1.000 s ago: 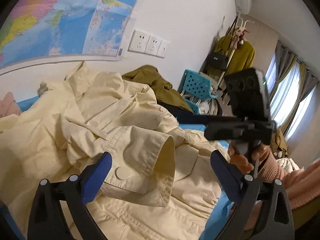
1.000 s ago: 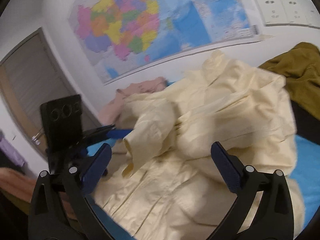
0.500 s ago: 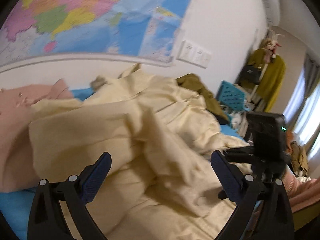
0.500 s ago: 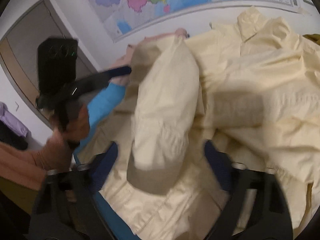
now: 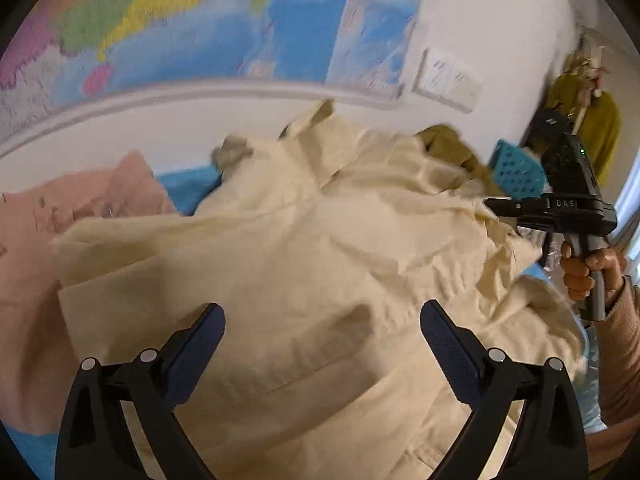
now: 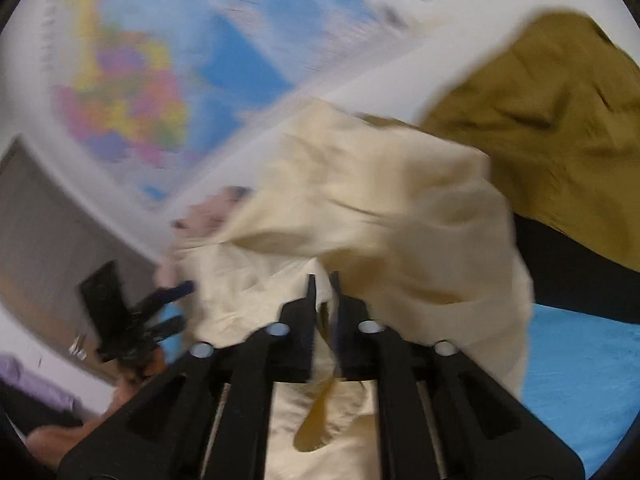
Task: Fold large clothes
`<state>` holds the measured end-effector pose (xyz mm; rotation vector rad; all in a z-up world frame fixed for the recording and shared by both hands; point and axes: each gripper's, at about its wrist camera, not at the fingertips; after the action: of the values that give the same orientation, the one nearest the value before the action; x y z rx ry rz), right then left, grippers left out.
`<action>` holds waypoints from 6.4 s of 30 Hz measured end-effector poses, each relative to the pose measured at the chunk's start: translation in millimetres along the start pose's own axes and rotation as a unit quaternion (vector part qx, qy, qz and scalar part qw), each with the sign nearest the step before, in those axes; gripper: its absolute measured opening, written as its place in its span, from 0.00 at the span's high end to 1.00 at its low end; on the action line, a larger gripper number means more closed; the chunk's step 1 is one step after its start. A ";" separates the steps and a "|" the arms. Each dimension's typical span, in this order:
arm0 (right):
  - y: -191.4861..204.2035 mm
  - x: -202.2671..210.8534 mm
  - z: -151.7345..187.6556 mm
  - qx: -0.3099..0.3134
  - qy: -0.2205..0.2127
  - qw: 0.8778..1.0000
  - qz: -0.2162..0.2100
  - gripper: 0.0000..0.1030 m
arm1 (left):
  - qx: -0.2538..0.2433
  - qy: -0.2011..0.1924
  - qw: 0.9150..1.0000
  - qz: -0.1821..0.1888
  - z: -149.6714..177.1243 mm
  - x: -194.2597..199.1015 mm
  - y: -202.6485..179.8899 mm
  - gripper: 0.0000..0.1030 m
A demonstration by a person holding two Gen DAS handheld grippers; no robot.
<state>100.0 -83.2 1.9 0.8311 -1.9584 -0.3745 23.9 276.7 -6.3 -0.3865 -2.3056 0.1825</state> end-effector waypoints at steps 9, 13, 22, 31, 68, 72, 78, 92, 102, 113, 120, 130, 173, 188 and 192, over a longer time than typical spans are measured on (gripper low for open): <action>24.3 1.3 38.2 0.078 -0.008 0.997 0.025 0.43 | 0.022 0.029 0.999 0.012 4.1 -15.3 13.3 0.09; 17.8 0.2 31.2 0.080 -0.013 0.995 0.060 0.98 | 0.026 -0.002 0.998 0.050 2.0 8.0 10.2 0.09; 3.3 21.5 9.6 0.059 -0.058 0.993 0.079 0.98 | 0.044 -0.082 0.996 0.013 12.2 84.9 35.8 0.08; -17.2 8.2 26.8 0.036 -0.017 0.994 0.101 0.91 | 0.024 0.052 0.994 -0.093 27.0 -7.4 49.9 0.15; -75.8 98.2 130.3 -0.008 0.029 0.999 0.043 0.11 | 0.189 0.042 0.976 0.097 174.2 98.3 33.9 0.09; -68.9 95.0 153.8 0.002 0.049 0.999 0.004 0.11 | 0.173 0.055 0.976 0.119 181.2 98.1 14.2 0.07; -49.8 74.1 173.1 0.021 0.070 0.996 -0.045 0.56 | 0.178 0.034 0.976 0.120 184.5 90.8 -2.8 0.13; 42.7 152.2 203.2 0.125 -0.008 0.984 -0.128 0.82 | 0.158 -0.015 0.981 0.109 167.8 174.8 2.8 0.77; -21.9 131.1 225.1 0.050 0.074 0.995 0.042 0.11 | 0.178 0.041 0.982 0.044 201.4 148.8 28.5 0.45; 18.9 90.0 144.4 0.135 -0.007 0.990 0.049 0.20 | 0.063 -0.058 0.996 0.007 134.5 169.5 -5.0 0.23; 18.3 -5.9 104.4 0.116 0.075 0.989 0.058 0.35 | 0.045 0.033 0.998 0.016 105.8 82.1 -16.2 0.24; 18.5 7.2 78.2 0.123 0.026 0.988 0.087 0.92 | 0.028 0.076 0.997 0.008 85.8 44.3 -16.2 0.27; -8.0 96.3 250.2 0.013 0.064 0.992 -0.107 0.48 | 0.158 0.074 0.976 0.129 215.2 130.2 -4.2 0.36; 17.6 135.0 217.3 0.016 -0.033 0.988 -0.149 0.83 | 0.202 0.031 0.971 0.123 183.2 162.6 5.8 0.77; 21.9 140.6 200.0 0.023 -0.051 0.986 -0.154 0.84 | 0.203 0.027 0.971 0.121 169.9 168.6 9.0 0.77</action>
<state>-126.0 -179.0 3.8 1.1711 -1.9405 -0.5643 -207.4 338.9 -10.7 -0.4514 -2.0935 0.7424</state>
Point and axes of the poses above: each gripper's, at about its wrist camera, not at the fingertips, and x roughly against the way its jaws point, y to its left, z to its underside, and after that the axes turned 4 degrees about z, right-handed
